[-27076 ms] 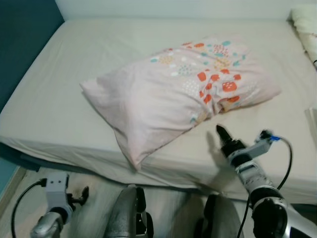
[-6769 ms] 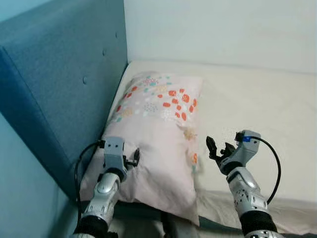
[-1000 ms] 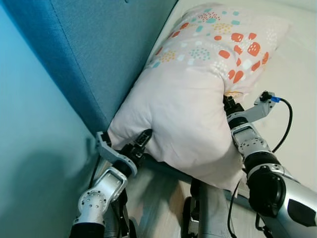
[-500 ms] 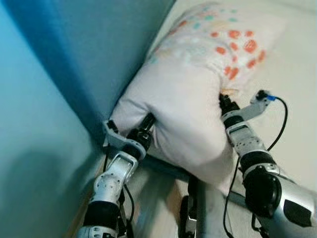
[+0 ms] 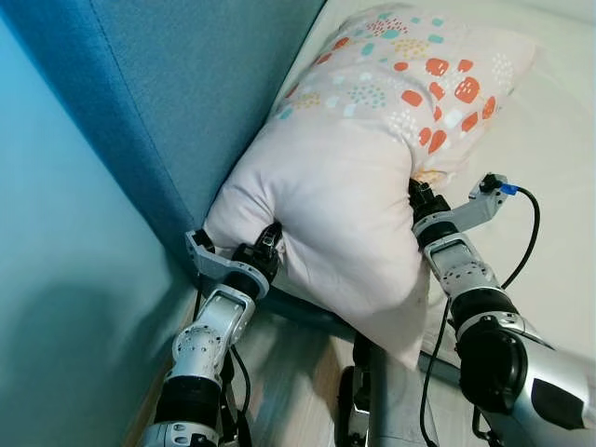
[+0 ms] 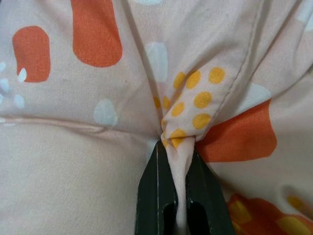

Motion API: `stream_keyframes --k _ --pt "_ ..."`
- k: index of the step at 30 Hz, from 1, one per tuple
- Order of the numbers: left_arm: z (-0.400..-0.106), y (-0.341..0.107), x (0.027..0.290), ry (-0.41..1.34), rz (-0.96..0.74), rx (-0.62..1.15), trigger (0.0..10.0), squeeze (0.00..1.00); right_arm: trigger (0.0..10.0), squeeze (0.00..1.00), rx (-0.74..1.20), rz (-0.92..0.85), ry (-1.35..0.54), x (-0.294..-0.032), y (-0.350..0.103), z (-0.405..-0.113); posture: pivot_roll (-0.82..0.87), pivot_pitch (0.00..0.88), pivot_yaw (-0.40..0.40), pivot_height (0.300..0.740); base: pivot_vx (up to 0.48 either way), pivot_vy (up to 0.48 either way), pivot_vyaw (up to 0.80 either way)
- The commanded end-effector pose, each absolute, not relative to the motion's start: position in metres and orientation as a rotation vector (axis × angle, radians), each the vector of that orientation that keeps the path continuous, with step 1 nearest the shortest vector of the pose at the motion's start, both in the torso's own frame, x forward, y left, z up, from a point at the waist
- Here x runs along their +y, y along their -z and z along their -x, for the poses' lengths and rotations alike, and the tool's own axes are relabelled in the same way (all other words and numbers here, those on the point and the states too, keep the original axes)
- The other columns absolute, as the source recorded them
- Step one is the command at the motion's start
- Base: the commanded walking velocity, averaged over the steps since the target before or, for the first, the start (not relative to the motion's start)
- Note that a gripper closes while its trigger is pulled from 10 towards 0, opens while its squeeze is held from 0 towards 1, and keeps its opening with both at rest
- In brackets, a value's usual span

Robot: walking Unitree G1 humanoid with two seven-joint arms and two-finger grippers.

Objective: Clean up the room

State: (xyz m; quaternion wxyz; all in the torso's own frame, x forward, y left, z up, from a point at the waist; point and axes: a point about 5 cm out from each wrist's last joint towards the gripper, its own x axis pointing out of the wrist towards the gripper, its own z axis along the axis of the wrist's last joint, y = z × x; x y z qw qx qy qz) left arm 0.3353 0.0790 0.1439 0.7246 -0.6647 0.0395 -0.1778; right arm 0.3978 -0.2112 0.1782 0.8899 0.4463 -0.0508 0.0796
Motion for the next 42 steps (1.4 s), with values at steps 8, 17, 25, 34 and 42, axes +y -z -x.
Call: stream_keyframes --k 8,17,25,34,42 --pt "-0.34 -0.237 0.056 0.622 1.566 -0.163 0.0 0.0 0.0 0.0 -0.246 -1.006 -0.384 -0.186 -0.207 -0.403 0.17 0.387 0.001 0.535 0.0 0.0 0.0" --pt "-0.331 -0.327 0.062 0.811 1.533 -0.416 0.0 0.0 0.0 0.0 -0.585 -0.967 -0.567 -0.195 -0.309 -0.409 0.19 0.394 -0.005 0.535 0.0 0.0 0.0" --pt "-0.318 -0.333 0.063 0.823 1.482 -0.458 0.0 0.0 0.0 0.0 -0.639 -0.937 -0.816 -0.176 -0.325 -0.403 0.19 0.402 -0.014 0.535 0.0 0.0 0.0" --pt "-0.3 -0.238 0.053 0.648 1.421 -0.167 0.0 0.0 0.0 0.0 -0.131 -0.883 -0.701 -0.156 -0.172 -0.386 0.19 0.406 -0.014 0.535 0.0 0.0 0.0" --pt "-0.272 -0.182 0.019 0.681 1.311 0.09 0.0 0.0 5.0 0.0 0.076 -0.639 -0.421 -0.191 -0.115 -0.368 0.18 0.395 -0.014 0.535 0.0 0.0 0.0"
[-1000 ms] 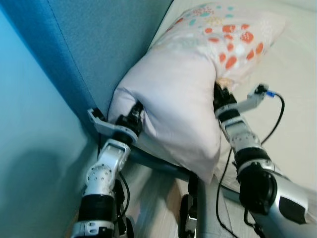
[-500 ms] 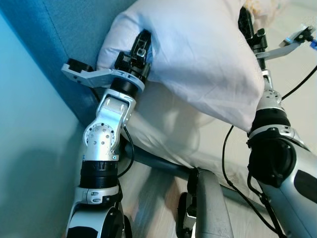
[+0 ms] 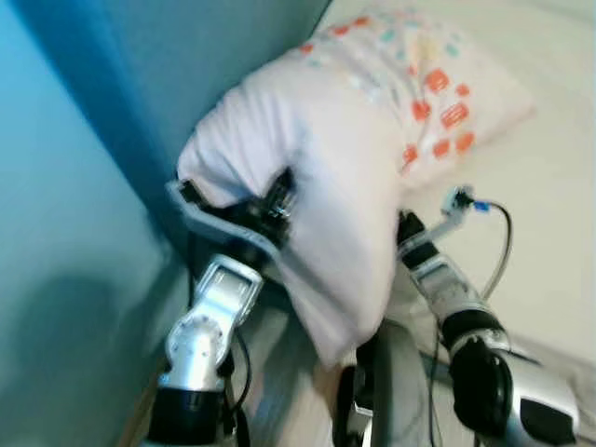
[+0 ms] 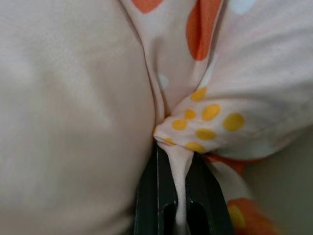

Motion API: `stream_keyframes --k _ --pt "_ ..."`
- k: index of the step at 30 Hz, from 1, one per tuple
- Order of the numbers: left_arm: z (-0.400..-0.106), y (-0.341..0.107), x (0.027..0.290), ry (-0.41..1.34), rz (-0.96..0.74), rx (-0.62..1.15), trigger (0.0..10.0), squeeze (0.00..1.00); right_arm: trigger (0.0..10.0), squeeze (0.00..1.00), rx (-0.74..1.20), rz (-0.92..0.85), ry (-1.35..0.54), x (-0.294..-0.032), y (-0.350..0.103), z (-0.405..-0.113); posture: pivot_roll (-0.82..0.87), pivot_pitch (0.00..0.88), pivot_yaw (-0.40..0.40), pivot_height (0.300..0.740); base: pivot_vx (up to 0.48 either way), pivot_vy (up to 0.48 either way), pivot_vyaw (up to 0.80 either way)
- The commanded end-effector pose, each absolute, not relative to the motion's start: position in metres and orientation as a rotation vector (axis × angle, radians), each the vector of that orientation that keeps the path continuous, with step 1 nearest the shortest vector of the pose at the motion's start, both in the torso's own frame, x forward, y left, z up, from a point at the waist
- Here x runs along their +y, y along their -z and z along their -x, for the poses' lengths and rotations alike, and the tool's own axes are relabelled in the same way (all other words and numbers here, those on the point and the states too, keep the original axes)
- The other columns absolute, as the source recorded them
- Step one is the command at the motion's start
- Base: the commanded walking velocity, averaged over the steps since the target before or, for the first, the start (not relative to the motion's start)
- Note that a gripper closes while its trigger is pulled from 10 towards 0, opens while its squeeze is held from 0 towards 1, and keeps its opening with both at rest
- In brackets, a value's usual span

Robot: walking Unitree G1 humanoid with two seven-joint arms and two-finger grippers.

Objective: Clean up the room

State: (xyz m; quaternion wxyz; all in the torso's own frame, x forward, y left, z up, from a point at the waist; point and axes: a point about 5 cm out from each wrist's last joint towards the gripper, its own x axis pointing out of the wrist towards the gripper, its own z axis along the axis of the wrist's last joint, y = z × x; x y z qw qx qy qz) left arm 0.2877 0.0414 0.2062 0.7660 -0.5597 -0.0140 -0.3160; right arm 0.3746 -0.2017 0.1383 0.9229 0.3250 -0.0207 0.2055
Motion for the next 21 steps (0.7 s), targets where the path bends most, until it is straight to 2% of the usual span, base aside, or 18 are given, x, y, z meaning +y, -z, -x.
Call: stream_keyframes --k 1,2,3,6,8,11,12,15,21 --pt "-0.272 -0.182 0.019 0.681 1.311 0.09 0.0 0.0 5.0 0.0 0.076 -0.639 -0.421 -0.191 -0.115 -0.368 0.18 0.395 -0.014 0.535 0.0 0.0 0.0" --pt "-0.266 -0.175 0.01 0.702 1.287 0.146 10.0 0.0 10.0 0.0 0.062 -0.582 -0.293 -0.214 -0.119 -0.368 0.18 0.389 -0.015 0.535 0.0 0.0 0.0" --pt "-0.266 -0.175 0.01 0.702 1.287 0.146 10.0 0.0 10.0 0.0 0.062 -0.582 -0.293 -0.214 -0.119 -0.368 0.18 0.389 -0.015 0.535 0.0 0.0 0.0" --pt "-0.261 -0.173 0.001 0.732 1.271 0.174 10.0 0.0 10.0 0.0 -0.008 -0.55 -0.117 -0.249 -0.133 -0.368 0.17 0.38 -0.014 0.535 0.0 0.0 0.0" --pt "-0.261 -0.173 0.001 0.732 1.271 0.174 10.0 0.0 10.0 0.0 -0.008 -0.55 -0.117 -0.249 -0.133 -0.368 0.17 0.38 -0.014 0.535 0.0 0.0 0.0" --pt "-0.259 -0.173 -0.003 0.738 1.265 0.183 10.0 0.0 10.0 0.0 -0.07 -0.512 -0.022 -0.27 -0.148 -0.367 0.16 0.374 -0.011 0.535 0.0 0.0 0.0" --pt "-0.259 -0.173 -0.003 0.738 1.265 0.183 10.0 0.0 10.0 0.0 -0.07 -0.512 -0.022 -0.27 -0.148 -0.367 0.16 0.374 -0.011 0.535 0.0 0.0 0.0" --pt "-0.256 -0.171 -0.006 0.735 1.251 0.189 10.0 0.0 10.0 0.0 -0.114 -0.42 0.087 -0.293 -0.164 -0.365 0.16 0.372 -0.006 0.535 0.0 0.0 0.0" --pt "-0.255 -0.17 -0.008 0.731 1.24 0.196 10.0 0.0 10.0 0.0 -0.146 -0.378 0.137 -0.304 -0.175 -0.364 0.15 0.37 -0.006 0.535 0.0 0.0 0.0"
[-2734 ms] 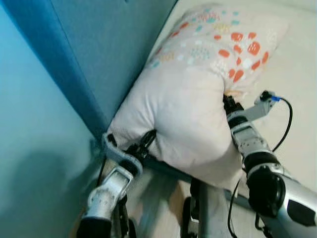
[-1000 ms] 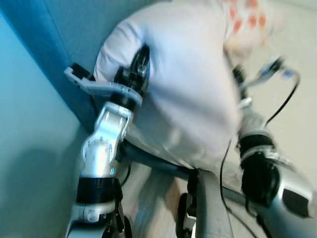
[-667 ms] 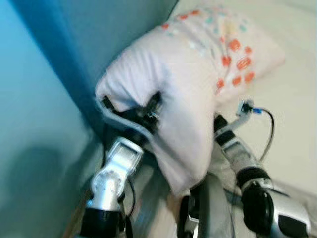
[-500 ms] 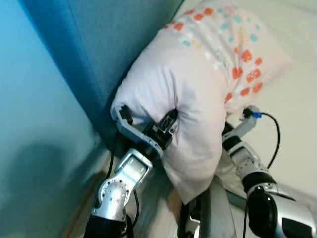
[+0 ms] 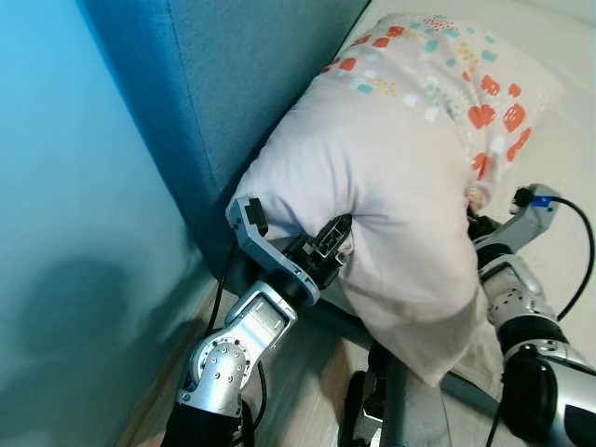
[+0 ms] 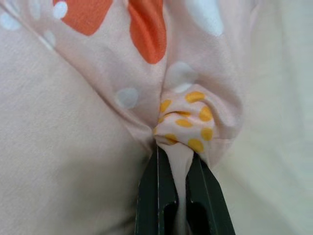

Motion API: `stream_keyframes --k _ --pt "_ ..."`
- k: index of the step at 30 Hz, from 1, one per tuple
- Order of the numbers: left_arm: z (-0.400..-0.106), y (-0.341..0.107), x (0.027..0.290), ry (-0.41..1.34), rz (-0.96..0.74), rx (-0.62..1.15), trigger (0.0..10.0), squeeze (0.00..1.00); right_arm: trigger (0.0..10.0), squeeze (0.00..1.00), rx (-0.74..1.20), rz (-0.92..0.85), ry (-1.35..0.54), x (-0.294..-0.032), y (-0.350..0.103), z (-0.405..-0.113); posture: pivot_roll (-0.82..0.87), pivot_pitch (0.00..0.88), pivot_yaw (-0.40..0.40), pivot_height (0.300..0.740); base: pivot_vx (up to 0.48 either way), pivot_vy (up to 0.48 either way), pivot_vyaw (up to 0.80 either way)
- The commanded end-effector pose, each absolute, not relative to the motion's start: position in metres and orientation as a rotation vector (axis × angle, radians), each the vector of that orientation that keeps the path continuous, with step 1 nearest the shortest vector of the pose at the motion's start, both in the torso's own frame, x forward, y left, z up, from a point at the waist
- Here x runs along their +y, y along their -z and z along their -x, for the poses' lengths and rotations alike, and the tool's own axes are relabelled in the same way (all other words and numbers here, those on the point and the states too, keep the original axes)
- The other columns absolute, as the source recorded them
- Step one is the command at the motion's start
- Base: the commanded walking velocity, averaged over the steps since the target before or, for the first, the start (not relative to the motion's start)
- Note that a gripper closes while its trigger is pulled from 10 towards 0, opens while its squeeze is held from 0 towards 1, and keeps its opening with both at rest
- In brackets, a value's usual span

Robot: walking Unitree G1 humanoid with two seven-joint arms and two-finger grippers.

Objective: Clean up the room

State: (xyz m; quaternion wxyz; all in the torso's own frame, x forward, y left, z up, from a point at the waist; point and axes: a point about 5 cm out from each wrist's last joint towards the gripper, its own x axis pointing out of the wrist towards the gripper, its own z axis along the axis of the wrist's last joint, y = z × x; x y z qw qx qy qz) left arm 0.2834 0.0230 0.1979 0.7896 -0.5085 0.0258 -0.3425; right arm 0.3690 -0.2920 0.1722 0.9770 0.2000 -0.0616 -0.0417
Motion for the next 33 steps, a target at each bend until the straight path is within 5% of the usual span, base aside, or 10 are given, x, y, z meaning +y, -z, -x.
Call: stream_keyframes --k 1,30,31,33 --pt "-0.255 -0.169 -0.009 0.731 1.232 0.201 10.0 0.0 10.0 0.0 -0.171 -0.349 0.155 -0.309 -0.183 -0.364 0.15 0.369 -0.004 0.535 0.0 0.0 0.0" --pt "-0.245 -0.158 -0.034 0.796 1.088 0.265 10.0 0.0 10.0 0.0 -0.262 -0.121 0.355 -0.345 -0.223 -0.355 0.15 0.357 0.001 0.535 0.0 0.0 0.0" --pt "-0.247 -0.156 -0.034 0.788 1.059 0.265 10.0 0.0 10.0 0.28 -0.245 -0.12 0.331 -0.34 -0.219 -0.357 0.15 0.353 -0.001 0.535 0.0 0.0 0.0" --pt "-0.247 -0.156 -0.034 0.788 1.059 0.265 10.0 0.0 10.0 0.28 -0.245 -0.12 0.331 -0.34 -0.219 -0.357 0.15 0.353 -0.001 0.535 0.0 0.0 0.0"
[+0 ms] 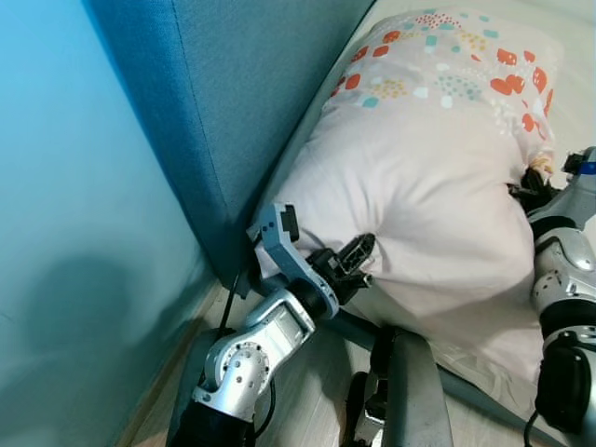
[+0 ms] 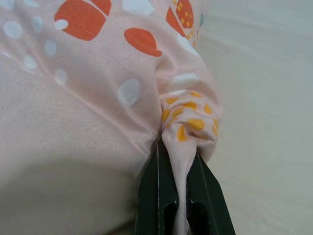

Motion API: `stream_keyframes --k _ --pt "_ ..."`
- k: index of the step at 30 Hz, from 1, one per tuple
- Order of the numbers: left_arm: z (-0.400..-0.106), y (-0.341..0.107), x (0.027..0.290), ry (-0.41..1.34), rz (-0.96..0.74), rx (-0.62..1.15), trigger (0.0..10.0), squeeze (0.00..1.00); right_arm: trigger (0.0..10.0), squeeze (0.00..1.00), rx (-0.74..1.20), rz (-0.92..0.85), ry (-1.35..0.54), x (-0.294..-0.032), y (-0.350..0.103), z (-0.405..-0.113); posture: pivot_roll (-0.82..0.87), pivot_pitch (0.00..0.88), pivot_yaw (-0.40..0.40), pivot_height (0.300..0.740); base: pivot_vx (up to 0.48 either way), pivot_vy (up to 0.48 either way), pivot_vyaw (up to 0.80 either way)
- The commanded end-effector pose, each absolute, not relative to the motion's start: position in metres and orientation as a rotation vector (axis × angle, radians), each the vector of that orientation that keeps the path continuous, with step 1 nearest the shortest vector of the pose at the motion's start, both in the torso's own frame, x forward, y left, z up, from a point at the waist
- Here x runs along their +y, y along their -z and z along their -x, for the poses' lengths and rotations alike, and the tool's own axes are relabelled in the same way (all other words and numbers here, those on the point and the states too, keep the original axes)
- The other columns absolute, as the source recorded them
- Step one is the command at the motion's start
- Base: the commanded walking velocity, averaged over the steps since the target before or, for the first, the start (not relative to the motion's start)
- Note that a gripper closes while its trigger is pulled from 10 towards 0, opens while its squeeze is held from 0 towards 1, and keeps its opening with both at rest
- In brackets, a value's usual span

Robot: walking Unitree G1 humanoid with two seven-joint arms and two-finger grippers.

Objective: Clean up the room

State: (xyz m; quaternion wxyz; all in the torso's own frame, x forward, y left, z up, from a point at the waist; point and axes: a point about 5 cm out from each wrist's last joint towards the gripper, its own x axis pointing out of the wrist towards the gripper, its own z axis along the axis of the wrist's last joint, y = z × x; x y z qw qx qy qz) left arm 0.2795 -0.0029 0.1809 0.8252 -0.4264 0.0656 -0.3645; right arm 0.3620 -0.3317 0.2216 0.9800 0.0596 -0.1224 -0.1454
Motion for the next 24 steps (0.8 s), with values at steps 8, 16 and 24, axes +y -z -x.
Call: stream_keyframes --k 8,16,24 --pt "-0.279 -0.131 0.014 0.632 0.648 0.247 10.0 1.0 10.0 1.0 -0.198 -0.163 0.334 -0.328 -0.197 -0.358 0.16 0.305 0.002 0.535 0.0 0.0 0.0" --pt "-0.291 -0.127 0.076 0.545 0.476 0.201 10.0 1.0 10.0 1.0 -0.19 -0.157 0.389 -0.339 -0.196 -0.353 0.17 0.268 0.003 0.535 0.0 0.0 0.0" --pt "-0.274 -0.183 0.136 0.749 0.276 -0.009 10.0 1.0 10.0 1.0 -0.174 -0.143 0.503 -0.365 -0.194 -0.336 0.19 0.173 -0.011 0.535 0.0 0.0 0.0"
